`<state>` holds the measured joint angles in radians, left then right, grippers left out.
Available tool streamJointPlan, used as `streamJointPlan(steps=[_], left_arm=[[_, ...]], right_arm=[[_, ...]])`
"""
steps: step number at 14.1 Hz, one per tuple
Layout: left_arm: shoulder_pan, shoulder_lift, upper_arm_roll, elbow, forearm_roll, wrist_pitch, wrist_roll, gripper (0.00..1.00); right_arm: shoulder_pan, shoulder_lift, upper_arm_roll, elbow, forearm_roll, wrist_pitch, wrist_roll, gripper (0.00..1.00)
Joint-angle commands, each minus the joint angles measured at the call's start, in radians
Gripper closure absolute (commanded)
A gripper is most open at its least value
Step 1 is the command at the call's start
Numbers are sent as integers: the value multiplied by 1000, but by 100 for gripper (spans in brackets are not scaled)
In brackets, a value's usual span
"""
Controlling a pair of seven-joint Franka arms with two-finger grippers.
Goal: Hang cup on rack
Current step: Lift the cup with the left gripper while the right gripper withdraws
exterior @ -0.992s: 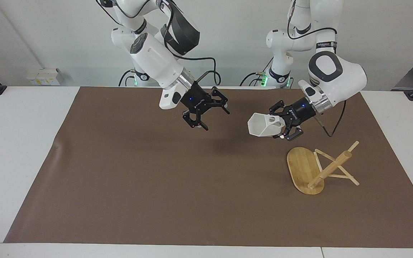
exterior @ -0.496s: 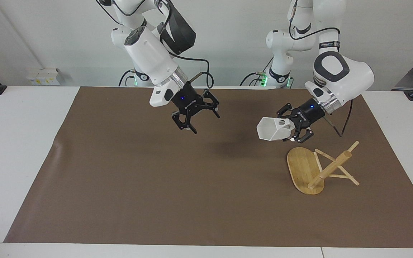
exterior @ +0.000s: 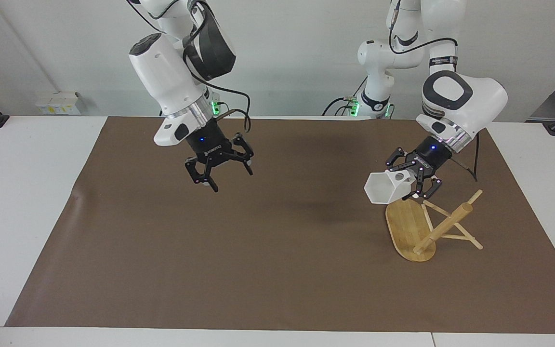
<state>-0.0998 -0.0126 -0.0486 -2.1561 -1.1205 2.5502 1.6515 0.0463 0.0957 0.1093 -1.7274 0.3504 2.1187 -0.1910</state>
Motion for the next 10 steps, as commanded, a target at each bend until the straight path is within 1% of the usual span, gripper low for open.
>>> streamJointPlan(steps=[1,4,5,8,10], left_arm=[[-53,-10,1,-40,-13,111,-39,100],[-77,-7,1,-48,-13,175,-123,100],[-86,5,1,-48,-13,215,-140,100],[-83,6,3,-53,-13,228,-150,100],[-83,7,4,-53,-13,231,-189,100]], right_arm=[[0,-36,-60,-20,-24,-71,-11,0],[0,-47,-124,-20,-24,-158,-65,0],[0,-48,-141,-20,-24,-178,-94,0],[1,-60,-203,-20,-25,-250,-148,0],[1,-67,-233,-20,-25,-281,-171,0]])
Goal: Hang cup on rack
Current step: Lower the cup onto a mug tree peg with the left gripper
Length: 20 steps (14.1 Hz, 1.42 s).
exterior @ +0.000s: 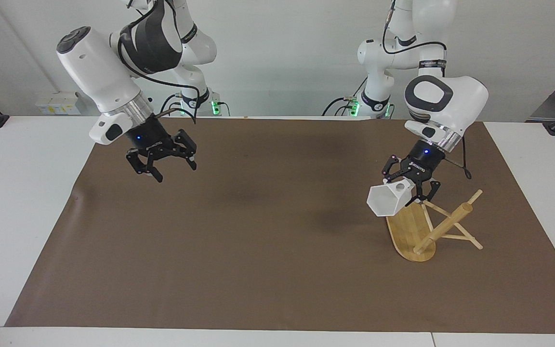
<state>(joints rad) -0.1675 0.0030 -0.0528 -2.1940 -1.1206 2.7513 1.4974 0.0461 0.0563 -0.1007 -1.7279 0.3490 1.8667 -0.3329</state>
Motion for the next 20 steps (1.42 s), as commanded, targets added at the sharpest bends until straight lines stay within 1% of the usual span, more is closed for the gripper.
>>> streamJointPlan(steps=[1,3,4,5,7,8,10,14,16,17,20], left_arm=[[-17,-8,8,-15,-13,45,-55,100],[-21,5,8,-16,-13,125,-55,100],[-21,6,8,-18,-13,134,-55,100],[-21,6,8,-26,-13,151,-57,100],[-21,11,10,-26,-13,177,-57,100],[-21,14,8,-26,-13,194,-58,100],[-26,28,8,-26,-13,228,-58,100],[-29,32,10,-23,-13,231,-107,100],[-29,34,10,-21,-13,231,-149,100],[-24,34,10,-26,-15,231,-164,100],[-14,35,10,-21,-15,232,-189,100]], right_arm=[[1,-29,-42,-19,-24,-47,-37,0],[1,-38,-83,-16,-25,-95,-34,0],[4,-42,-103,-16,-28,-107,-32,0],[8,-45,-117,-15,-63,-115,-23,0],[15,-52,-119,-9,-212,-113,-14,0],[15,-56,-117,-9,-261,-113,4,0],[15,-58,-119,-9,-283,-115,32,0],[26,-65,-119,-9,-294,-121,121,0],[49,-70,-117,-9,-359,-126,150,0],[52,-79,-111,-10,-383,-126,155,0],[52,-84,-108,-12,-383,-126,155,0]])
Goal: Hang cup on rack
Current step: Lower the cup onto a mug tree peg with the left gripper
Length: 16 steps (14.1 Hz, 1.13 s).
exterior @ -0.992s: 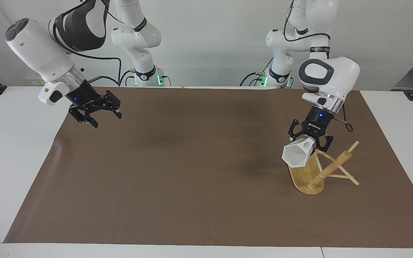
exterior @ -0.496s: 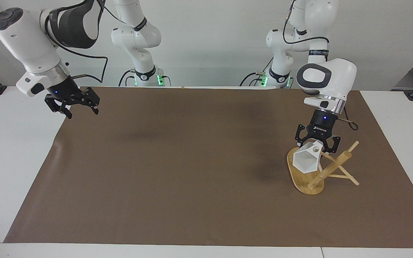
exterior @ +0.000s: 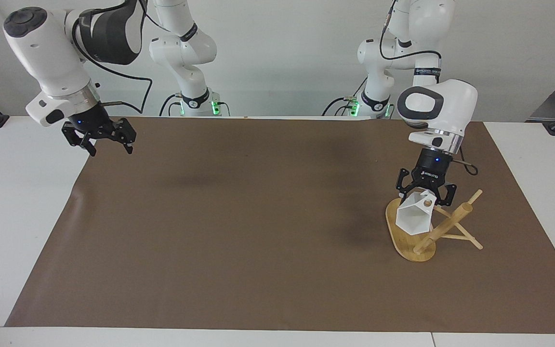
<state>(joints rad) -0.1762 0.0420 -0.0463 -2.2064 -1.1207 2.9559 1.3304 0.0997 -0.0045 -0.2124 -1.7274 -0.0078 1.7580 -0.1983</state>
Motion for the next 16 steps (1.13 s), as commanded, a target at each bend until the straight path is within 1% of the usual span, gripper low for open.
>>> streamJointPlan(steps=[1,4,5,7,8,13,16], left_arm=[[-5,-2,3,-9,-14,32,-45,100],[-8,-1,3,-7,-14,45,-63,100],[-9,-1,3,-9,-14,48,-80,100],[-19,1,2,-10,-14,93,-85,100],[-20,7,2,-9,-14,103,-91,100],[-26,6,2,-25,-16,107,-158,100],[-62,2,2,-50,-16,132,-244,100]], right_arm=[[-3,-25,5,-15,-26,-17,20,0],[-29,-34,24,-21,-26,-26,10,0],[-66,-35,65,-20,-24,-37,10,0],[-158,-46,190,-20,-24,-49,20,0],[-160,-52,200,-21,-23,-52,22,0],[-153,-68,196,-50,-20,-52,22,0],[-152,-80,186,-73,-14,-38,22,0]])
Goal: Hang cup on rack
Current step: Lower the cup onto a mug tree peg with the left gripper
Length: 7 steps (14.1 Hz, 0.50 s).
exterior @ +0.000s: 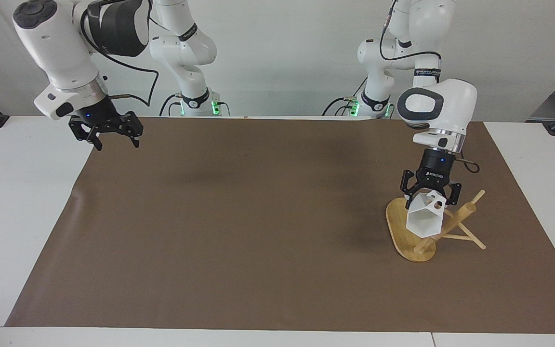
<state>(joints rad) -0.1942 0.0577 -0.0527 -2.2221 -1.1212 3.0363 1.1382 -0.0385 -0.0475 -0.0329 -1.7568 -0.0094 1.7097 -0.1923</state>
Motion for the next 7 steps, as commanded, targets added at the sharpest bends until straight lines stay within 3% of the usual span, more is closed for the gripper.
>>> streamJointPlan(steps=[1,7], left_arm=[[-45,-15,8,-40,-16,55,-64,100],[-34,-13,10,-39,-17,55,-92,100]], right_arm=[[-14,-37,4,-44,-11,11,16,0],[-8,-41,4,-49,-7,11,46,0]])
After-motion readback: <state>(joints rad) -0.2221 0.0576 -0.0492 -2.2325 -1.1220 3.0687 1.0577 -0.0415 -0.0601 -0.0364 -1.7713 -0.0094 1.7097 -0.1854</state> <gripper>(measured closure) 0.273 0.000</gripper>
